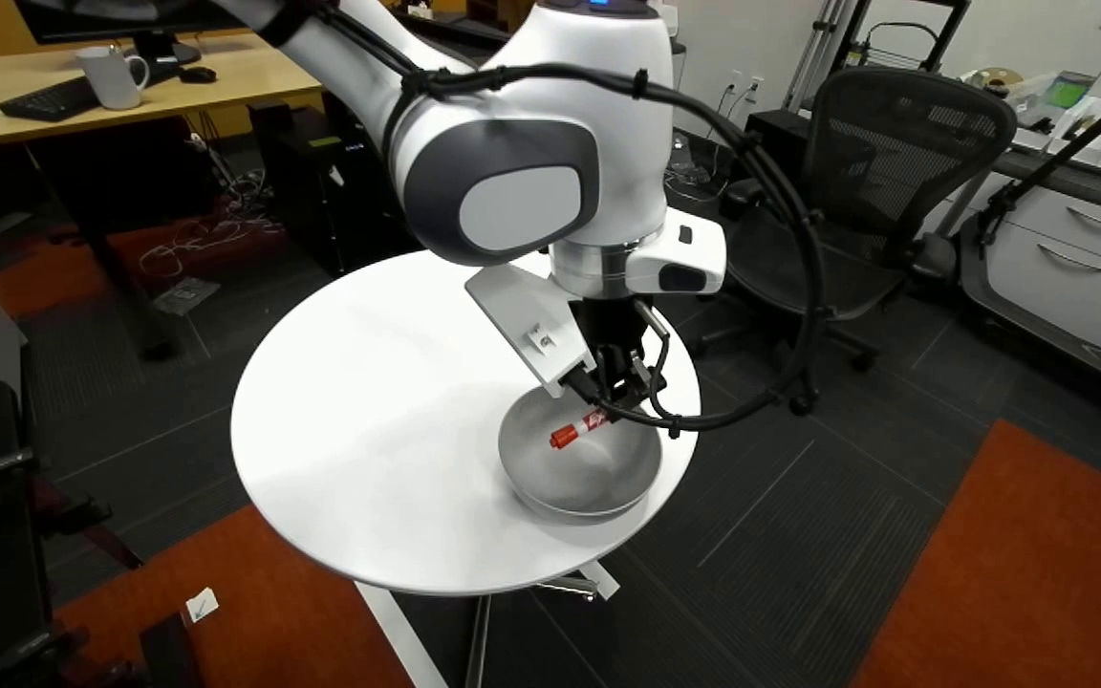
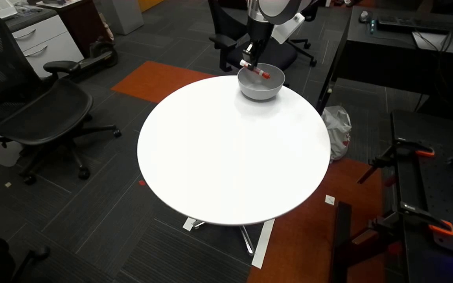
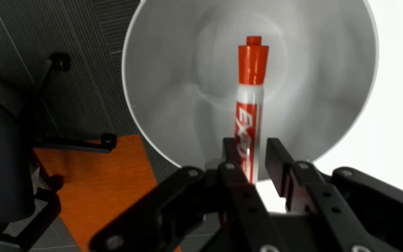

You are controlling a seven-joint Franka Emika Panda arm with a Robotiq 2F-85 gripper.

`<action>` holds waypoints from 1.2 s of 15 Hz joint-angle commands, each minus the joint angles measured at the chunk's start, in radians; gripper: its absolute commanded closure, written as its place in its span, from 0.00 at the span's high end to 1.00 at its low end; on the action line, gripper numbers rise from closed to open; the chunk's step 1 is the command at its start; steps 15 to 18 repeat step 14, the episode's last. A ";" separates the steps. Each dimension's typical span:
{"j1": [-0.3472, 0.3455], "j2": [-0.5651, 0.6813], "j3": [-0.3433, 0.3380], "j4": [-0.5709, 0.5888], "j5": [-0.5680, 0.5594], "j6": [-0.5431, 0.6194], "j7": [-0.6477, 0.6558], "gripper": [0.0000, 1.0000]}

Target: Pick up the pen from the table and place it inside the bowl.

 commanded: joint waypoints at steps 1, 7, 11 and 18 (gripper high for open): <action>-0.008 0.020 0.007 0.031 0.019 -0.001 0.028 0.59; -0.011 0.016 0.007 0.029 0.021 0.002 0.037 1.00; -0.007 0.014 0.002 0.021 0.000 -0.003 0.019 1.00; -0.007 0.015 0.003 0.021 0.000 -0.003 0.019 1.00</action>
